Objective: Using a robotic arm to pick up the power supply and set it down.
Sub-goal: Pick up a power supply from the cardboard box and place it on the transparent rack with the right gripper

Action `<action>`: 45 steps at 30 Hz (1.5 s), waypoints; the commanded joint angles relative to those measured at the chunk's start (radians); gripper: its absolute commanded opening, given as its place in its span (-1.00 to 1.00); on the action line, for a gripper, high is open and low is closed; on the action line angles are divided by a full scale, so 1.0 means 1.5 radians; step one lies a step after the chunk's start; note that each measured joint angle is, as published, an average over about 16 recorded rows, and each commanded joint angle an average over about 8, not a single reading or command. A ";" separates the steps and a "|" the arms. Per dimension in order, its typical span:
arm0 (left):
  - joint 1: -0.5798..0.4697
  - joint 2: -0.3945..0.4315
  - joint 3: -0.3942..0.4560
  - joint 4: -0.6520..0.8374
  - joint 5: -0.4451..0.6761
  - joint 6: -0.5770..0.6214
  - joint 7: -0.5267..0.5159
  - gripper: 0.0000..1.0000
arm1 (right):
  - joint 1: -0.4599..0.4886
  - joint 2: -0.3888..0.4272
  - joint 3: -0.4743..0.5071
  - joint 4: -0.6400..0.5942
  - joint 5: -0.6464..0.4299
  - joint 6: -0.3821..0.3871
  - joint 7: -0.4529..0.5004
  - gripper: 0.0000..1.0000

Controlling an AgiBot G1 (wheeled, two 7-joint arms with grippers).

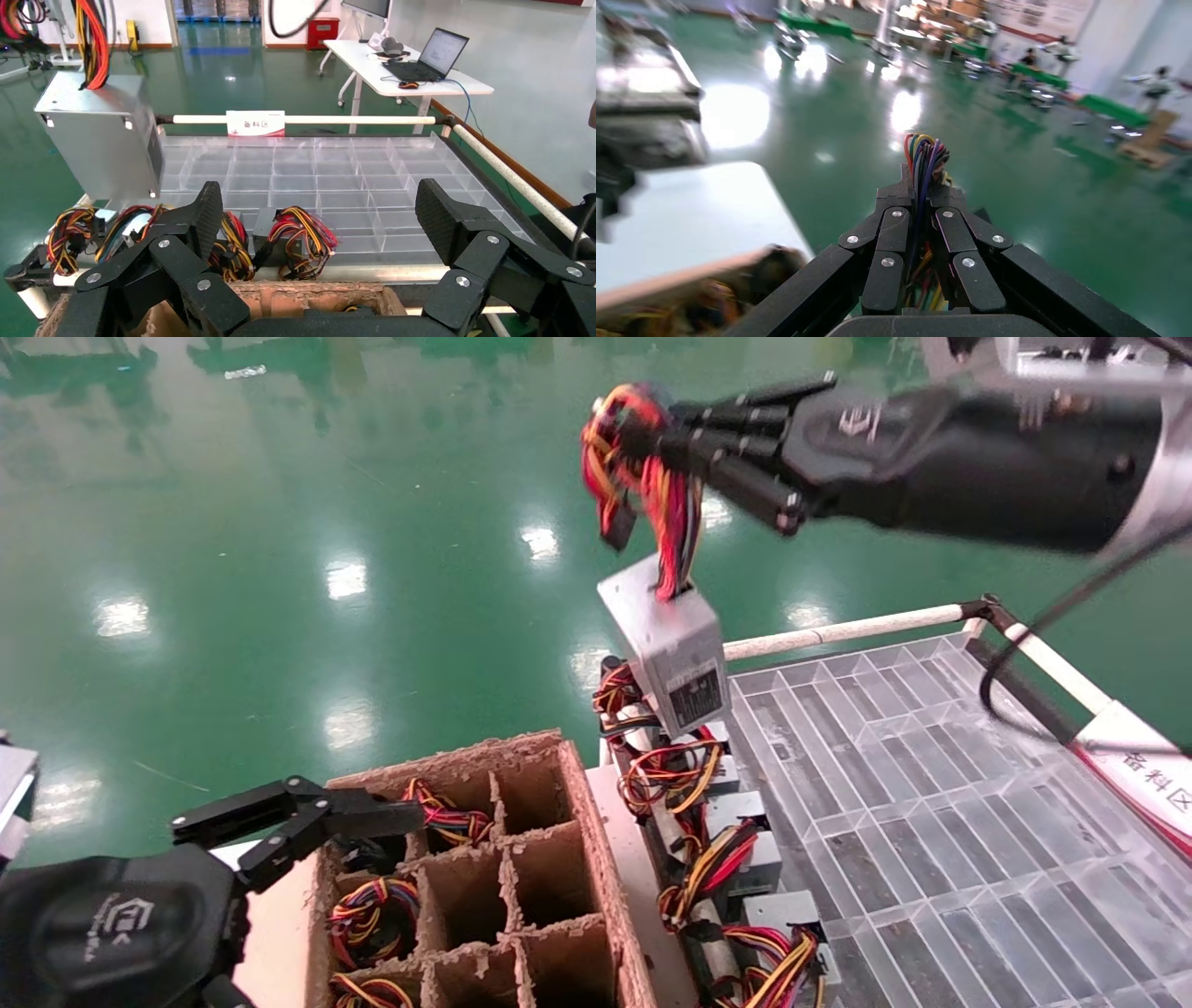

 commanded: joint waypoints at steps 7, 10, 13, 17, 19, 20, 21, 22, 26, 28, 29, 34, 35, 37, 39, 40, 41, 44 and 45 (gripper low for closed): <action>0.000 0.000 0.000 0.000 0.000 0.000 0.000 1.00 | 0.091 -0.019 -0.036 -0.136 -0.084 0.038 -0.112 -1.00; 0.000 0.000 0.000 0.000 0.000 0.000 0.000 1.00 | 0.109 -0.024 -0.041 -0.175 -0.099 0.066 -0.143 -1.00; 0.000 0.000 0.000 0.000 0.000 0.000 0.000 1.00 | 0.122 -0.029 -0.044 -0.206 -0.109 0.099 -0.169 -1.00; 0.000 0.000 0.000 0.000 0.000 0.000 0.000 1.00 | 0.132 -0.036 -0.048 -0.238 -0.121 0.145 -0.196 -1.00; 0.000 0.000 0.000 0.000 0.000 0.000 0.000 1.00 | 0.134 -0.040 -0.050 -0.252 -0.126 0.167 -0.207 -1.00; 0.000 0.000 0.000 0.000 0.000 0.000 0.000 1.00 | 0.134 -0.043 -0.052 -0.259 -0.129 0.178 -0.212 -1.00; 0.000 0.000 0.000 0.000 0.000 0.000 0.000 1.00 | 0.134 -0.046 -0.053 -0.266 -0.132 0.189 -0.217 -1.00; 0.000 0.000 0.000 0.000 0.000 0.000 0.000 1.00 | 0.133 -0.049 -0.054 -0.273 -0.134 0.199 -0.221 -1.00; 0.000 0.000 0.000 0.000 0.000 0.000 0.000 1.00 | 0.125 -0.062 -0.057 -0.296 -0.139 0.236 -0.233 -1.00; 0.000 0.000 0.000 0.000 0.000 0.000 0.000 1.00 | 0.120 -0.070 -0.057 -0.306 -0.140 0.251 -0.237 -1.00; 0.000 0.000 0.000 0.000 0.000 0.000 0.000 1.00 | 0.116 -0.073 -0.057 -0.310 -0.139 0.258 -0.239 -1.00; 0.000 0.000 0.000 0.000 0.000 0.000 0.000 1.00 | 0.097 -0.094 -0.055 -0.327 -0.137 0.287 -0.247 -1.00; 0.000 0.000 0.000 0.000 0.000 0.000 0.000 1.00 | 0.093 -0.099 -0.055 -0.330 -0.136 0.292 -0.248 -1.00; 0.000 0.000 0.000 0.000 0.000 0.000 0.000 1.00 | 0.085 -0.107 -0.053 -0.334 -0.134 0.300 -0.249 -1.00; 0.000 0.000 0.000 0.000 0.000 0.000 0.000 1.00 | 0.077 -0.115 -0.052 -0.338 -0.132 0.308 -0.250 -1.00; 0.000 0.000 0.000 0.000 0.000 0.000 0.000 1.00 | 0.074 -0.118 -0.051 -0.339 -0.131 0.312 -0.250 -1.00; 0.000 0.000 0.000 0.000 0.000 0.000 0.000 1.00 | 0.070 -0.121 -0.050 -0.341 -0.130 0.315 -0.250 -1.00; 0.000 0.000 0.000 0.000 0.000 0.000 0.000 1.00 | 0.059 -0.129 -0.047 -0.346 -0.125 0.328 -0.249 -1.00; 0.000 0.000 0.000 0.000 0.000 0.000 0.000 1.00 | 0.055 -0.130 -0.046 -0.347 -0.123 0.333 -0.249 -1.00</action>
